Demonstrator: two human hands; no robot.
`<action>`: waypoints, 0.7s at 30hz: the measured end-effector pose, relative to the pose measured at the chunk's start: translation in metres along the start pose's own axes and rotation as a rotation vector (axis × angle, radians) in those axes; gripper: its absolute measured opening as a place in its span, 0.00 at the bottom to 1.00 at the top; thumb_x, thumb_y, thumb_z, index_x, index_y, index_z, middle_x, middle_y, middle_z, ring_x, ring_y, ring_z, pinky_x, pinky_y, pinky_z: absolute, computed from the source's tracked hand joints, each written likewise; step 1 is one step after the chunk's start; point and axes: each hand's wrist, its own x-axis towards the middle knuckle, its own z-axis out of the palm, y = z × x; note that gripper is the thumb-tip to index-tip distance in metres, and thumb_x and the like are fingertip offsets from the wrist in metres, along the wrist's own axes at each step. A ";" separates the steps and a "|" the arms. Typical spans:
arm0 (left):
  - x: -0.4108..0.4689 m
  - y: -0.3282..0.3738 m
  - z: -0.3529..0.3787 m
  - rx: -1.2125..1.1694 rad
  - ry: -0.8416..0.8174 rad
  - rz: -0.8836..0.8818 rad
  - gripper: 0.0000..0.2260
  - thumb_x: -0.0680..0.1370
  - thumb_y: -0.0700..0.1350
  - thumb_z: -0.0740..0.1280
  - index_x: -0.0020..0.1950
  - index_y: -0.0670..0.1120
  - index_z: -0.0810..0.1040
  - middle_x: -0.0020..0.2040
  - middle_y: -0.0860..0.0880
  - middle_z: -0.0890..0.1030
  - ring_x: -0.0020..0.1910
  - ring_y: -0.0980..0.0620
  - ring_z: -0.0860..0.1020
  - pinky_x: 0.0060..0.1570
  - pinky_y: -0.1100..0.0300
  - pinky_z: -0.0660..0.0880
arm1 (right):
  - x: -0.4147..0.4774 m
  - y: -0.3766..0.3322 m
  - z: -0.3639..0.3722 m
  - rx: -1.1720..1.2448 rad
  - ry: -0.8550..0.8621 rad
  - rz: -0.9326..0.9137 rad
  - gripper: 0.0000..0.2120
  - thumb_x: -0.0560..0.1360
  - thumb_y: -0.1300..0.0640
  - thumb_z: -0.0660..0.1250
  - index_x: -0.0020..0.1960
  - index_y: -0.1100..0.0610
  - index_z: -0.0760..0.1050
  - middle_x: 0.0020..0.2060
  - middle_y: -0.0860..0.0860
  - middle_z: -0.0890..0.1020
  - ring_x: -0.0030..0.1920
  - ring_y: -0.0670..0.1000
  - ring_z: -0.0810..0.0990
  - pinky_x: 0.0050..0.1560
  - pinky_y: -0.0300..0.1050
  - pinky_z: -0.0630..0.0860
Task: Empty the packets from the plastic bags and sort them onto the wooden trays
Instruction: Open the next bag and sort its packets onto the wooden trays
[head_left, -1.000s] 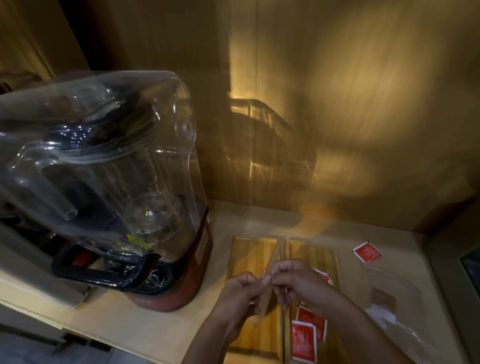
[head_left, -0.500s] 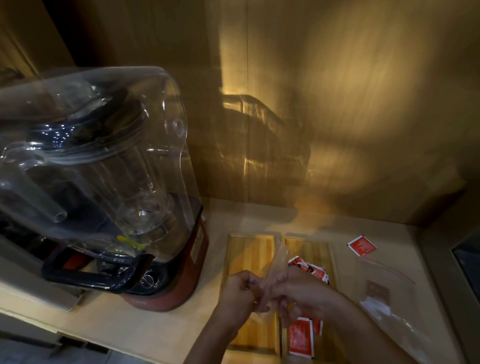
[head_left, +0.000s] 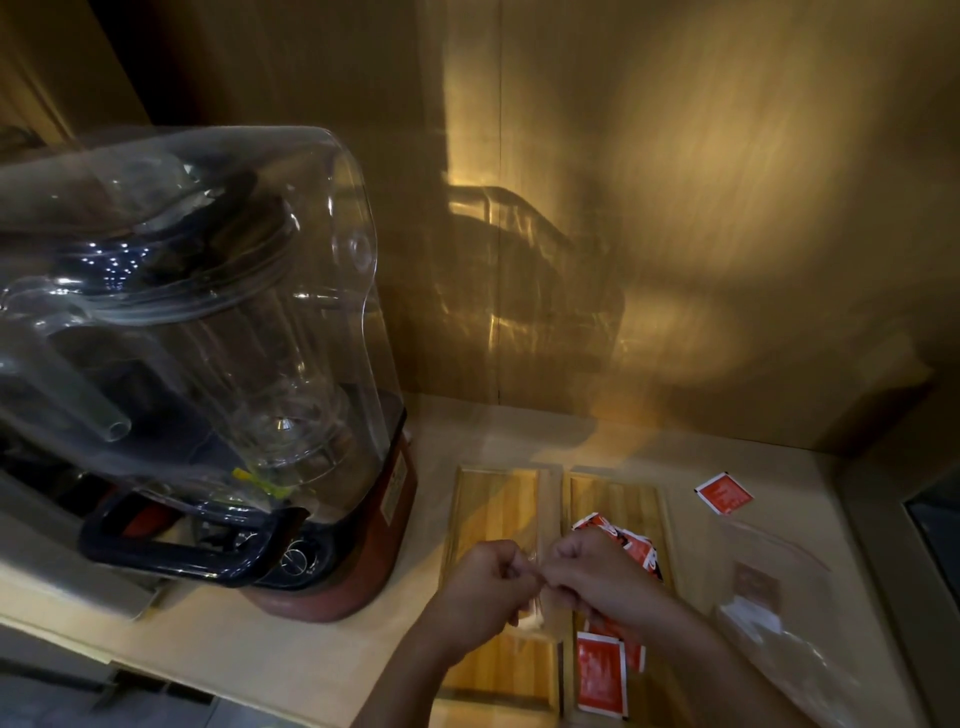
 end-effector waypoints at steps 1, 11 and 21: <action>0.001 0.000 0.003 0.068 0.030 0.019 0.09 0.73 0.39 0.66 0.34 0.48 0.72 0.28 0.52 0.74 0.26 0.59 0.71 0.29 0.65 0.68 | 0.000 0.000 0.001 -0.028 0.015 -0.021 0.20 0.71 0.63 0.64 0.21 0.51 0.71 0.18 0.46 0.69 0.19 0.43 0.65 0.24 0.38 0.61; -0.005 0.007 0.009 0.571 0.444 0.049 0.09 0.73 0.49 0.63 0.35 0.50 0.67 0.32 0.53 0.71 0.32 0.54 0.70 0.26 0.62 0.61 | 0.007 0.005 -0.002 -0.390 0.214 -0.017 0.15 0.70 0.53 0.67 0.27 0.52 0.68 0.27 0.48 0.71 0.30 0.46 0.70 0.34 0.41 0.66; 0.005 0.002 0.013 0.472 0.352 0.093 0.06 0.75 0.45 0.65 0.51 0.50 0.76 0.44 0.48 0.84 0.43 0.50 0.81 0.36 0.61 0.70 | 0.007 0.001 0.000 -0.529 0.114 -0.118 0.08 0.74 0.56 0.64 0.38 0.46 0.71 0.36 0.45 0.78 0.40 0.45 0.78 0.42 0.43 0.74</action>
